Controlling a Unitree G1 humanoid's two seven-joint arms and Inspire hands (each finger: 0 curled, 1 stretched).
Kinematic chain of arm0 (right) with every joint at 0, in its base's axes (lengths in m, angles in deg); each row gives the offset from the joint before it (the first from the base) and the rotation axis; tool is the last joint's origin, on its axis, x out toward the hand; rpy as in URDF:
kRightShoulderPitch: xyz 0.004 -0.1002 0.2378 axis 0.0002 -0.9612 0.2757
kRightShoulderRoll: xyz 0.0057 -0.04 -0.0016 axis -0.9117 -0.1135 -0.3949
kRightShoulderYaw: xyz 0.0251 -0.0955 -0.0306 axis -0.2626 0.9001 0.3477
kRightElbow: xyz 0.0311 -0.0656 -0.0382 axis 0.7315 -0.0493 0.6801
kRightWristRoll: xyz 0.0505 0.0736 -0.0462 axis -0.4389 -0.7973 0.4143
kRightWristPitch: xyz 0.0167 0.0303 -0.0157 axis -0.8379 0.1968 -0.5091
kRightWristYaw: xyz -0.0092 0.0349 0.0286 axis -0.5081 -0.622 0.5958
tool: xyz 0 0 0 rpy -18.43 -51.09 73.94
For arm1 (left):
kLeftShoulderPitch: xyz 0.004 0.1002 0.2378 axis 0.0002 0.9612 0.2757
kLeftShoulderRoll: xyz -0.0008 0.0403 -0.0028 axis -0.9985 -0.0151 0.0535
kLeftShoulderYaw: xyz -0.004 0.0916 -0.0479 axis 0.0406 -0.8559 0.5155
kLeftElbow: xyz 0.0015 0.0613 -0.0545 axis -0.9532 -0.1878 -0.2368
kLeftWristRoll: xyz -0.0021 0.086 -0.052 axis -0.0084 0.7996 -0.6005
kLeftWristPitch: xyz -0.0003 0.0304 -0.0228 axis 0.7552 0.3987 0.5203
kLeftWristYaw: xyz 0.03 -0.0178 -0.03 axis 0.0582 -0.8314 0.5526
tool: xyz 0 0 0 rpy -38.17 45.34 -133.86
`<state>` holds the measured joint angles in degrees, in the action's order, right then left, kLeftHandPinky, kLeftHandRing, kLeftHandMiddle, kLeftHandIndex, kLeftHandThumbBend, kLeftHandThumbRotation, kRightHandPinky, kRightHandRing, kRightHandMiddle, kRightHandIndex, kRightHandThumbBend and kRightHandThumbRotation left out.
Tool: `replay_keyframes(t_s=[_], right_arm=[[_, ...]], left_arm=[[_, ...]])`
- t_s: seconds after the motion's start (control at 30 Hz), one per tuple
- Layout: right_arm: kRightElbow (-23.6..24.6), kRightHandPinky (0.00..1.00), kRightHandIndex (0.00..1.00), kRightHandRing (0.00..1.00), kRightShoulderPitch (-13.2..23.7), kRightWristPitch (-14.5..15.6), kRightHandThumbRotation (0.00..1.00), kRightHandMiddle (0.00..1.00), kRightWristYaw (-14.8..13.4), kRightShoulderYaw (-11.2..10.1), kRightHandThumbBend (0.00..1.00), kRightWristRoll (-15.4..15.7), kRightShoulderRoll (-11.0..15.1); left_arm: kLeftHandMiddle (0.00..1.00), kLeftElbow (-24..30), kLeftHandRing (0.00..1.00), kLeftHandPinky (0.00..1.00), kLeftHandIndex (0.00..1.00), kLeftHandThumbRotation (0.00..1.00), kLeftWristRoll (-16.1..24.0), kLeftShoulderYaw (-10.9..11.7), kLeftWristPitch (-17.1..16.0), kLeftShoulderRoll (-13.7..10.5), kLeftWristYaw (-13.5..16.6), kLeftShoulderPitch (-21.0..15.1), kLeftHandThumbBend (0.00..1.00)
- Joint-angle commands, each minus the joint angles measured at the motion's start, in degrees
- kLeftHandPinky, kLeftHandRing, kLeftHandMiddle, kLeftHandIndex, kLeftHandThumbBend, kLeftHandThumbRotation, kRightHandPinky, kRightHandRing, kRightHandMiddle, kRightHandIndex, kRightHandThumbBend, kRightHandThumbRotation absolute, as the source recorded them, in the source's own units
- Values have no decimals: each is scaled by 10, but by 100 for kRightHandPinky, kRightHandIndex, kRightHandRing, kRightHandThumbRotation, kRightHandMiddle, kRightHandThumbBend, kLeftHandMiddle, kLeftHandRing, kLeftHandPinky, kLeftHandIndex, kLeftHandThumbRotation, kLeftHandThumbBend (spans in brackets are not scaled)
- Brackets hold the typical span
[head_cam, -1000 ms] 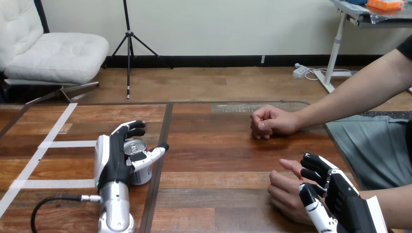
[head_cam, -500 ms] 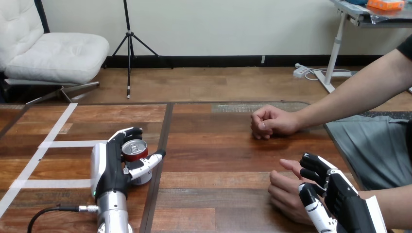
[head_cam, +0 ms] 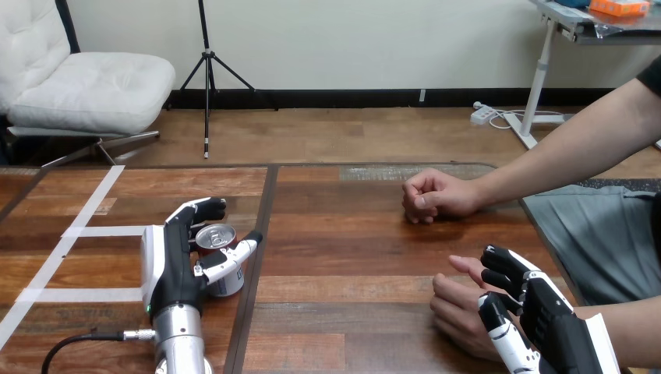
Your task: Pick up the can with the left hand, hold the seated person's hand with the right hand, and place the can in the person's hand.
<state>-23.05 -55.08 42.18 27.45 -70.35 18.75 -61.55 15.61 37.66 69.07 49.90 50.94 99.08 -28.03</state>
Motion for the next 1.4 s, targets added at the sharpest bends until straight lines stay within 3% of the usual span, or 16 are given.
replay_keyframes(t_s=[0.0,0.7,1.1,1.37], right_arm=[[16,78,82,83,33,-9,63,84,2,2,54,-1,4],[22,77,82,83,35,-5,64,84,2,3,54,0,3],[23,77,82,82,37,-5,64,84,-5,2,54,16,3],[21,77,82,83,37,-8,63,84,-1,3,53,5,2]], left_arm=[[68,23,65,56,65,0,-6,5,-22,1,-2,-17,67],[65,23,62,52,62,0,-3,3,-27,0,9,-13,67],[63,21,60,51,60,0,-15,9,-20,4,-2,-17,66],[61,17,58,50,59,0,-20,9,-16,4,-4,-20,65]])
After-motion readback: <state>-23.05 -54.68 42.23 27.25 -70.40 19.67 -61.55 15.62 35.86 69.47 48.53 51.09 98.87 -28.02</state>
